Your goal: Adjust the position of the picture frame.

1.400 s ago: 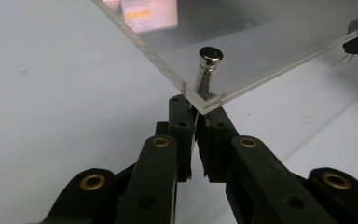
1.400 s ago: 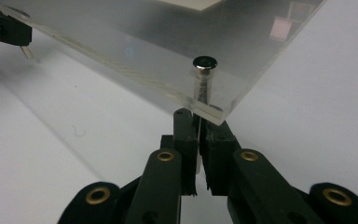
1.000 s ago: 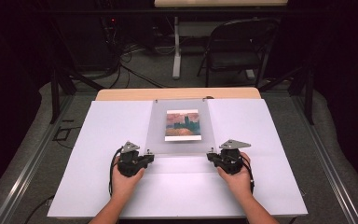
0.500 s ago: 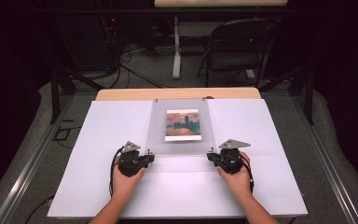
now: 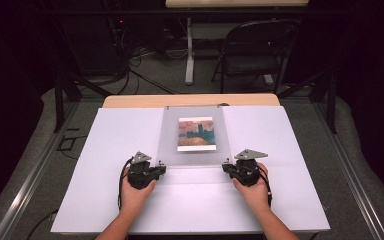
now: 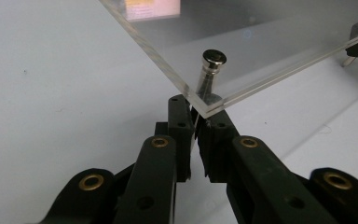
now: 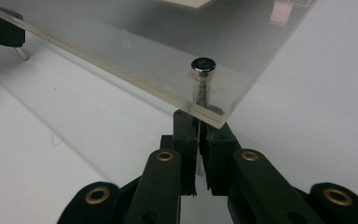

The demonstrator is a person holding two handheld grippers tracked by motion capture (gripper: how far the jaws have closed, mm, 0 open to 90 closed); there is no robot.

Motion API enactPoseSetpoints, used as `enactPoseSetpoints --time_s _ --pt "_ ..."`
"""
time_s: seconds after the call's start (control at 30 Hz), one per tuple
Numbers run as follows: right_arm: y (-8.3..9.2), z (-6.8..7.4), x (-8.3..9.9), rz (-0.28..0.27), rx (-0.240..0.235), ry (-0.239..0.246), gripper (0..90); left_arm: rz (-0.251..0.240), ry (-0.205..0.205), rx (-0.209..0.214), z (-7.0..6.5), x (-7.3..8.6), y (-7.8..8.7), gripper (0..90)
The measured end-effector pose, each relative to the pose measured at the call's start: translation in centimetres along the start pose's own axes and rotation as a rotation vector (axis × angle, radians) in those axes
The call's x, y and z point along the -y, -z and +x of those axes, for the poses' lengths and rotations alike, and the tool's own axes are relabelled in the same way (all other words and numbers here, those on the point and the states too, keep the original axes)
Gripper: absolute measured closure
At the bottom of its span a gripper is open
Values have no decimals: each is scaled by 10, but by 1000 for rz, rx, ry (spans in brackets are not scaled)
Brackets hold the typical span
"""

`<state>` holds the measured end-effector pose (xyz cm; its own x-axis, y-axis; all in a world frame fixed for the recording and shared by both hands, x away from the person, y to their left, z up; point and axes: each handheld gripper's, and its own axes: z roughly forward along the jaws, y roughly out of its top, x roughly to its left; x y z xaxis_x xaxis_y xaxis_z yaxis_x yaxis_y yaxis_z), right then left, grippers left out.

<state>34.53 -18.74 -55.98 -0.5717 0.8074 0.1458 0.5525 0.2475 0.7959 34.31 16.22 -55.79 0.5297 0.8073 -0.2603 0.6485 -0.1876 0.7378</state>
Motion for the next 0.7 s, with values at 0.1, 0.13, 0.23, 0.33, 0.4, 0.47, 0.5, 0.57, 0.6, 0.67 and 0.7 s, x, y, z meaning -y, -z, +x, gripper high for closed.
enactPoseSetpoints --time_s 0.1,0.13,0.23,0.33,0.4,0.47,0.5,0.57,0.6,0.67,0.7 --pt "-1 0 0 -6 -1 0 852 2 0 0 0 0 0 838" --pt "-1 0 0 1 -1 1 852 2 -1 0 0 0 0 838" --pt "-1 -1 1 3 1 3 852 0 -1 0 0 0 -1 838" --pt "-2 -1 1 3 0 8 852 -1 1 0 0 1 -1 836" --pt "-2 -2 2 -3 -1 11 852 1 1 4 1 1 -1 836" --pt "-2 -1 2 -2 0 10 852 0 3 4 1 1 -1 835" --pt "-2 -1 2 0 -1 6 852 -2 2 3 1 1 -1 834" --pt "-2 -1 3 -3 -3 -2 852 -4 4 2 1 1 -1 834" --pt "-2 -1 3 -5 -4 -5 852 -2 5 3 1 1 -1 833" --pt "-2 -2 3 -6 -10 -12 852 -3 6 3 1 1 -1 833" --pt "-2 -2 3 -8 -13 -19 852 -3 4 1 0 1 -1 832"
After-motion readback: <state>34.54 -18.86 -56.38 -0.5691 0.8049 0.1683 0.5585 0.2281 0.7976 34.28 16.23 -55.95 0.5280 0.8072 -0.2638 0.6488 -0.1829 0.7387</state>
